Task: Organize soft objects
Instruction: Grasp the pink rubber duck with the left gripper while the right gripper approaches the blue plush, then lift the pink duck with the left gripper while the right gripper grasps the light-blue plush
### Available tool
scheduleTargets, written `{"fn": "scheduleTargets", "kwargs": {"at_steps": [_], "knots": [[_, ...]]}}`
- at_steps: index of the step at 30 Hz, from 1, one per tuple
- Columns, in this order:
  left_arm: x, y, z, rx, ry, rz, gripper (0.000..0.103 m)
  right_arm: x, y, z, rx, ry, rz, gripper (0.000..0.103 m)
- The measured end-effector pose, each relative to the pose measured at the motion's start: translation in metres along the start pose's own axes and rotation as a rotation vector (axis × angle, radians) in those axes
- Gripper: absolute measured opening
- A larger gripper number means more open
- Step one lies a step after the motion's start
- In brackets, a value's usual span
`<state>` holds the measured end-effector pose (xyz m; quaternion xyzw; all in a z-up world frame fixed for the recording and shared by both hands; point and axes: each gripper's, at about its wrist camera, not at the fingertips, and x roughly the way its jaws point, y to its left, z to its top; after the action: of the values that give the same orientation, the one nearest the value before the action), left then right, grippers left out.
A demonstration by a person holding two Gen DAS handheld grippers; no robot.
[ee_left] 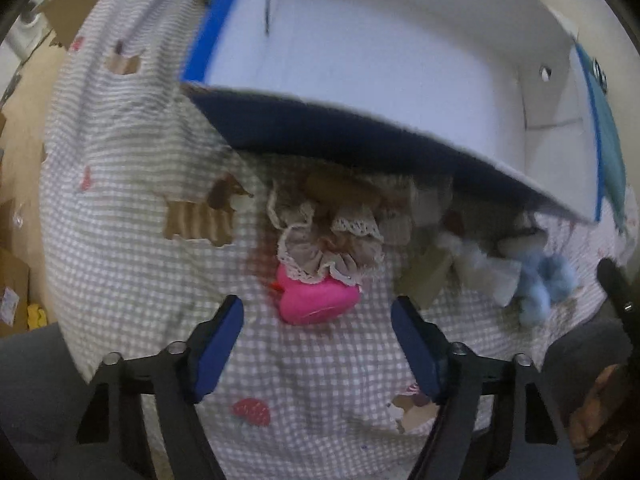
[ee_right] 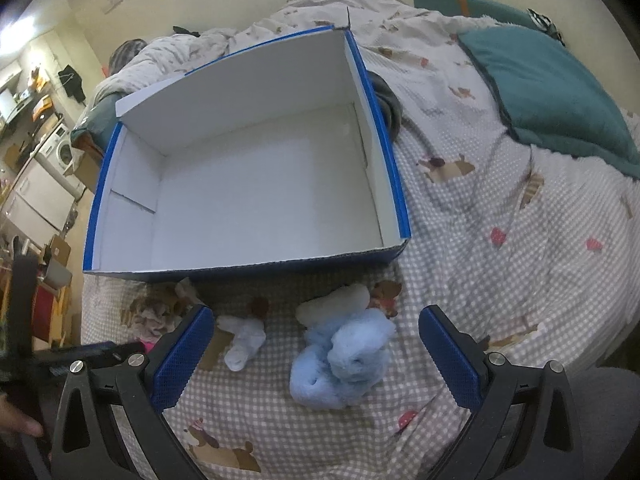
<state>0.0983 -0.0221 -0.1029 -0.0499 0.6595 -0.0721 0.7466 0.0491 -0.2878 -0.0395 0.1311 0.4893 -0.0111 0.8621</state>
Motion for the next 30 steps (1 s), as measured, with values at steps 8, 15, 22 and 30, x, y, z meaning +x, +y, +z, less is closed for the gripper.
{"fn": "scheduleTargets", "kwargs": {"at_steps": [8,15,22,30], "knots": [[0.019,-0.009,0.003,-0.006,0.010,-0.034,0.050,0.006,0.008,-0.004,-0.023,-0.010,-0.015,0.103],[0.009,-0.006,-0.011,-0.031,0.010,-0.034,0.042,0.007,0.003,-0.004,0.001,0.000,-0.006,0.103],[-0.010,0.006,-0.038,-0.013,0.015,-0.047,0.042,0.007,-0.018,-0.001,0.091,0.023,0.007,0.103],[-0.031,0.015,-0.048,-0.001,-0.067,0.053,0.042,0.021,-0.022,0.001,0.115,0.085,-0.007,0.103]]}}
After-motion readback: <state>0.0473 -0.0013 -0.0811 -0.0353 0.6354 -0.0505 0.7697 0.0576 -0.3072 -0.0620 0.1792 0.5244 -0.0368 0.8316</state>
